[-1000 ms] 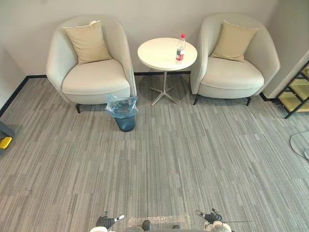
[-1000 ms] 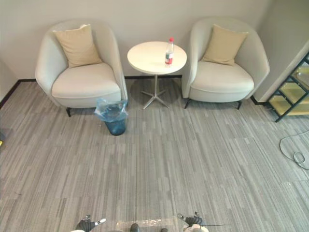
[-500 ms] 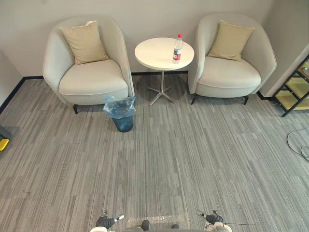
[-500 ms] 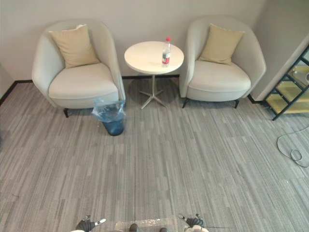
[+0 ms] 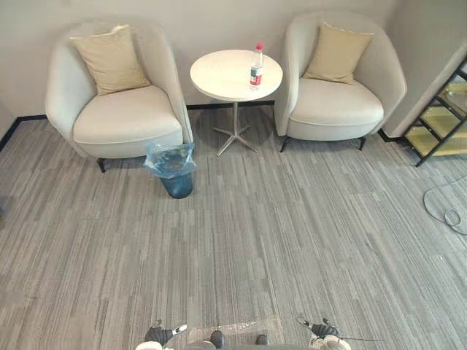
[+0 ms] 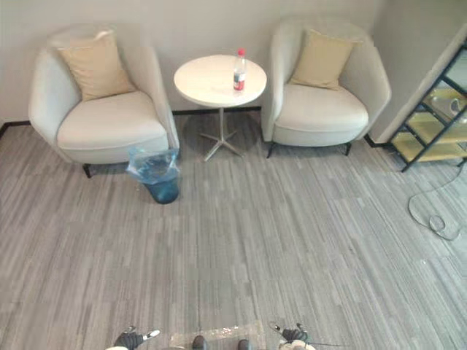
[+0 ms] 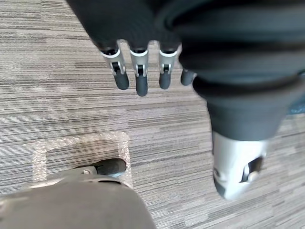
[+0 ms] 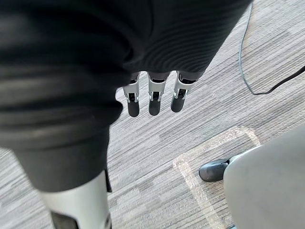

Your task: Gather rubbish on tea table into small bin, then transfer packed bag to large trash can.

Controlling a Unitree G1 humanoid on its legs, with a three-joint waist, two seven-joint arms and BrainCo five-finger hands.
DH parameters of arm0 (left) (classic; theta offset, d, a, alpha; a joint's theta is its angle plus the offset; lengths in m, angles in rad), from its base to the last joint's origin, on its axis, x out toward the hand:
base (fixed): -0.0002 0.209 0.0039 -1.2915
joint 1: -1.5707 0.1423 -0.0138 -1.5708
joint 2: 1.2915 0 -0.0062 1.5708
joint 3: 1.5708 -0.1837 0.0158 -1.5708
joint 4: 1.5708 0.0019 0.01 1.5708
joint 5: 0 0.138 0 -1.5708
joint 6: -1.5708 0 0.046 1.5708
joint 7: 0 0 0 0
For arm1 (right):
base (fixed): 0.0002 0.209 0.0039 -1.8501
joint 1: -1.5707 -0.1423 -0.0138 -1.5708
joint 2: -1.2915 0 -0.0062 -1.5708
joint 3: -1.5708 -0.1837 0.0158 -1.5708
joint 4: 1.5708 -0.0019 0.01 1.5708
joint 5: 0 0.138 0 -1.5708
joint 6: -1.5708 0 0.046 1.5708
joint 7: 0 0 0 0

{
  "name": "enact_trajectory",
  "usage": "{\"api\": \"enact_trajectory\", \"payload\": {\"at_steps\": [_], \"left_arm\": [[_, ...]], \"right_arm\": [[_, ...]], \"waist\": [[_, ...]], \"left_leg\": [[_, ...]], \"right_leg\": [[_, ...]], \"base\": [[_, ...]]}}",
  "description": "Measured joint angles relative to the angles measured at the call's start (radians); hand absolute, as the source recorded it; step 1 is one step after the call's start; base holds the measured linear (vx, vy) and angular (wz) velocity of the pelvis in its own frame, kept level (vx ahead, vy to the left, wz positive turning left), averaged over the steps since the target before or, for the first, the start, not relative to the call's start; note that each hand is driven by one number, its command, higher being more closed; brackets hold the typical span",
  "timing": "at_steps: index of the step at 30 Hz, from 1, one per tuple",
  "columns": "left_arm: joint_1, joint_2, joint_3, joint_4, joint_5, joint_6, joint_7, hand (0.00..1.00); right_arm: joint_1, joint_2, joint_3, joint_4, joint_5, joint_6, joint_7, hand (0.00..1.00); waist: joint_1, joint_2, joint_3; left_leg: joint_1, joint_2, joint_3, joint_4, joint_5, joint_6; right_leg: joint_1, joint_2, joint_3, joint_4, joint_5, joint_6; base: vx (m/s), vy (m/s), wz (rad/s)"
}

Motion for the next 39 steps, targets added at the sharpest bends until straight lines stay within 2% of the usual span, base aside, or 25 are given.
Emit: {"api": "enact_trajectory", "payload": {"at_steps": [2, 3, 4, 5, 6, 7, 11, 14, 15, 16, 20, 21, 22, 23, 24, 25, 26, 28, 29, 31, 33, 34, 35, 38, 39], "left_arm": [[-0.013, -0.001, 0.019, -0.008, -0.001, 0.000, 0.002, 0.00], [-0.013, -0.008, 0.035, -0.030, -0.002, 0.000, 0.003, 0.00], [-0.012, -0.013, 0.047, -0.038, -0.002, 0.001, 0.004, 0.00], [-0.009, -0.028, 0.087, -0.071, -0.003, 0.001, 0.005, 0.00], [-0.007, -0.035, 0.101, -0.085, -0.005, 0.002, 0.007, 0.00], [-0.002, -0.055, 0.137, -0.117, -0.022, 0.001, 0.013, 0.00], [-0.002, -0.066, 0.135, -0.133, -0.041, 0.000, 0.026, 0.00], [-0.002, -0.072, 0.137, -0.140, -0.041, -0.001, 0.028, 0.00], [-0.001, -0.079, 0.137, -0.136, -0.041, -0.003, 0.028, 0.00], [-0.003, -0.068, 0.149, -0.135, -0.041, -0.003, 0.027, 0.00], [-0.017, -0.070, 0.155, -0.140, -0.041, -0.005, 0.027, 0.00], [-0.015, -0.067, 0.151, -0.144, -0.040, -0.004, 0.027, 0.00], [-0.021, -0.066, 0.125, -0.152, -0.041, -0.004, 0.027, 0.00], [-0.024, -0.066, 0.117, -0.152, -0.041, -0.004, 0.026, 0.00], [-0.040, -0.073, 0.083, -0.150, -0.041, -0.002, 0.025, 0.00], [-0.050, -0.084, 0.063, -0.146, -0.041, -0.001, 0.025, 0.00], [-0.060, -0.105, 0.047, -0.145, -0.040, -0.002, 0.022, 0.00], [-0.077, -0.118, 0.048, -0.139, -0.041, -0.002, 0.022, 0.00], [-0.087, -0.124, 0.046, -0.119, -0.041, -0.002, 0.020, 0.00], [-0.094, -0.123, 0.038, -0.093, -0.040, -0.001, 0.017, 0.00], [-0.096, -0.110, 0.034, -0.079, -0.039, -0.002, 0.017, 0.00], [-0.102, -0.118, 0.037, -0.059, -0.039, -0.002, 0.020, 0.00], [-0.104, -0.122, 0.034, -0.054, -0.039, -0.001, 0.015, 0.00], [-0.125, -0.138, 0.048, -0.046, -0.037, -0.003, 0.017, 0.00], [-0.134, -0.157, 0.081, -0.046, -0.037, -0.002, 0.017, 0.00]], "right_arm": [[0.001, 0.004, -0.002, -0.008, 0.017, -0.002, -0.002, 0.00], [0.012, 0.006, -0.006, -0.036, 0.020, -0.002, -0.003, 0.00], [0.017, 0.008, -0.008, -0.048, 0.021, -0.003, -0.003, 0.00], [0.027, 0.014, -0.006, -0.087, 0.027, -0.006, -0.004, 0.00], [0.028, 0.014, -0.005, -0.097, 0.029, -0.006, -0.004, 0.00], [0.037, 0.011, -0.004, -0.115, 0.032, -0.007, -0.007, 0.00], [0.036, 0.002, -0.001, -0.116, 0.050, -0.006, -0.027, 0.00], [0.032, 0.001, 0.000, -0.123, 0.055, -0.007, -0.035, 0.00], [0.026, -0.002, 0.002, -0.122, 0.056, -0.007, -0.035, 0.00], [0.020, 0.013, 0.012, -0.114, 0.056, -0.006, -0.035, 0.00], [0.016, 0.058, 0.064, -0.144, 0.054, -0.006, -0.027, 0.00], [0.016, 0.067, 0.089, -0.152, 0.050, -0.006, -0.020, 0.00], [0.013, 0.067, 0.102, -0.155, 0.036, -0.007, -0.012, 0.00], [0.013, 0.067, 0.102, -0.155, 0.029, -0.007, -0.010, 0.00], [0.014, 0.066, 0.100, -0.163, 0.015, -0.007, -0.002, 0.00], [0.016, 0.065, 0.094, -0.180, 0.012, -0.006, -0.001, 0.00], [0.017, 0.066, 0.085, -0.196, 0.005, -0.008, 0.001, 0.00], [0.013, 0.066, 0.083, -0.201, -0.006, -0.009, 0.004, 0.00], [-0.007, 0.063, 0.081, -0.188, -0.022, -0.009, 0.005, 0.00], [-0.018, 0.060, 0.083, -0.185, -0.023, -0.010, 0.006, 0.00], [-0.027, 0.045, 0.093, -0.168, -0.023, -0.008, 0.006, 0.00], [-0.041, 0.020, 0.094, -0.145, -0.025, -0.011, 0.009, 0.00], [-0.072, -0.013, 0.093, -0.127, -0.025, -0.007, 0.011, 0.00], [-0.090, -0.039, 0.081, -0.102, -0.025, -0.005, 0.009, 0.00], [-0.086, -0.034, 0.079, -0.096, -0.024, 0.003, 0.007, 0.00]], "waist": [[0.003, -0.007, 0.015], [0.007, 0.000, 0.022], [0.008, 0.004, 0.024], [0.015, 0.009, 0.037], [0.015, 0.010, 0.040], [0.036, 0.016, 0.054], [0.044, 0.029, 0.056], [0.051, 0.030, 0.055], [0.058, 0.041, 0.047], [0.062, 0.016, 0.036], [0.103, -0.011, 0.026], [0.105, -0.021, 0.019], [0.103, -0.022, 0.018], [0.102, -0.021, 0.018], [0.097, -0.022, 0.019], [0.093, -0.021, 0.022], [0.079, -0.010, 0.028], [0.066, -0.013, 0.029], [0.052, -0.013, 0.031], [0.041, -0.013, 0.031], [0.037, -0.023, 0.031], [0.033, -0.006, 0.040], [0.037, 0.029, 0.033], [0.028, 0.059, 0.040], [0.026, 0.079, 0.057]], "left_leg": [[-0.050, 0.018, 0.010, 0.128, -0.069, -0.008], [-0.097, 0.046, 0.029, 0.255, -0.133, -0.013], [-0.113, 0.057, 0.035, 0.302, -0.152, -0.016], [-0.205, 0.098, 0.065, 0.527, -0.181, -0.016], [-0.236, 0.111, 0.071, 0.605, -0.179, -0.016], [-0.339, 0.146, 0.069, 0.812, -0.175, -0.022], [-0.419, 0.127, 0.030, 0.758, -0.199, -0.042], [-0.450, 0.085, 0.020, 0.491, -0.122, -0.036], [-0.431, 0.075, 0.018, 0.387, -0.011, -0.021], [-0.432, 0.044, 0.046, 0.403, -0.053, 0.013], [-0.384, 0.034, 0.110, 0.467, -0.157, 0.041], [-0.341, 0.021, 0.124, 0.459, -0.185, 0.046], [-0.289, 0.016, 0.135, 0.450, -0.218, 0.050], [-0.275, 0.015, 0.135, 0.447, -0.229, 0.048], [-0.216, 0.015, 0.132, 0.435, -0.254, 0.046], [-0.173, 0.015, 0.125, 0.418, -0.266, 0.043], [-0.104, 0.021, 0.104, 0.382, -0.278, 0.036], [-0.041, 0.036, 0.092, 0.348, -0.285, 0.026], [0.028, 0.068, 0.086, 0.315, -0.285, 0.025], [0.067, 0.101, 0.071, 0.312, -0.285, 0.025], [0.101, 0.104, 0.032, 0.310, -0.291, 0.011], [0.133, 0.116, -0.017, 0.311, -0.306, -0.019], [0.118, 0.140, -0.066, 0.314, -0.287, -0.040], [0.117, 0.167, -0.114, 0.327, -0.243, -0.072], [0.078, 0.197, -0.146, 0.472, -0.222, -0.100]], "right_leg": [[-0.001, 0.006, 0.006, 0.017, -0.010, -0.013], [-0.008, 0.018, 0.016, 0.040, -0.027, -0.026], [-0.011, 0.022, 0.019, 0.048, -0.037, -0.031], [-0.016, 0.028, 0.027, 0.077, -0.080, -0.051], [-0.016, 0.028, 0.030, 0.088, -0.086, -0.059], [-0.008, 0.028, 0.044, 0.122, -0.107, -0.078], [-0.005, 0.002, 0.074, 0.160, -0.154, -0.073], [0.004, -0.044, 0.089, 0.177, -0.206, -0.033], [0.000, -0.052, 0.106, 0.188, -0.233, -0.012], [0.004, -0.083, 0.122, 0.199, -0.246, -0.005], [-0.046, -0.121, 0.129, 0.400, -0.260, 0.028], [-0.076, -0.134, 0.121, 0.521, -0.257, 0.071], [-0.158, -0.142, 0.117, 0.726, -0.210, 0.162], [-0.184, -0.143, 0.113, 0.798, -0.194, 0.195], [-0.268, -0.154, 0.080, 1.000, -0.181, 0.213], [-0.305, -0.174, 0.021, 1.084, -0.190, 0.183], [-0.349, -0.214, -0.089, 1.134, -0.217, 0.115], [-0.389, -0.240, -0.179, 1.113, -0.241, 0.069], [-0.432, -0.235, -0.253, 1.006, -0.264, 0.028], [-0.487, -0.198, -0.286, 0.820, -0.240, 0.008], [-0.496, -0.146, -0.245, 0.541, -0.083, -0.009], [-0.485, -0.122, -0.231, 0.503, 0.029, -0.060], [-0.487, -0.094, -0.212, 0.510, 0.002, -0.067], [-0.475, -0.072, -0.236, 0.523, -0.057, -0.073], [-0.412, -0.046, -0.265, 0.496, -0.086, -0.077]], "base": [[0.02, -0.075, -0.13], [0.02, -0.064, -0.18], [-0.01, -0.078, -0.28], [-0.02, -0.047, -0.24], [0.04, -0.051, -0.47], [0.10, -0.017, -0.42], [0.17, 0.064, -0.27], [0.37, 0.175, -0.17], [0.53, 0.287, -0.29], [0.45, 0.248, -0.31], [0.49, 0.203, -0.38], [0.43, 0.122, -0.36], [0.50, 0.142, -0.30], [0.48, 0.106, -0.21], [0.39, 0.039, -0.05], [0.48, 0.007, 0.13], [0.42, -0.025, 0.27], [0.39, -0.083, 0.28], [0.45, -0.145, 0.20], [0.53, -0.231, 0.22], [0.52, -0.281, 0.25], [0.49, -0.245, 0.07], [0.46, -0.225, 0.02], [0.41, -0.232, 0.14], [0.36, -0.204, 0.32]]}}
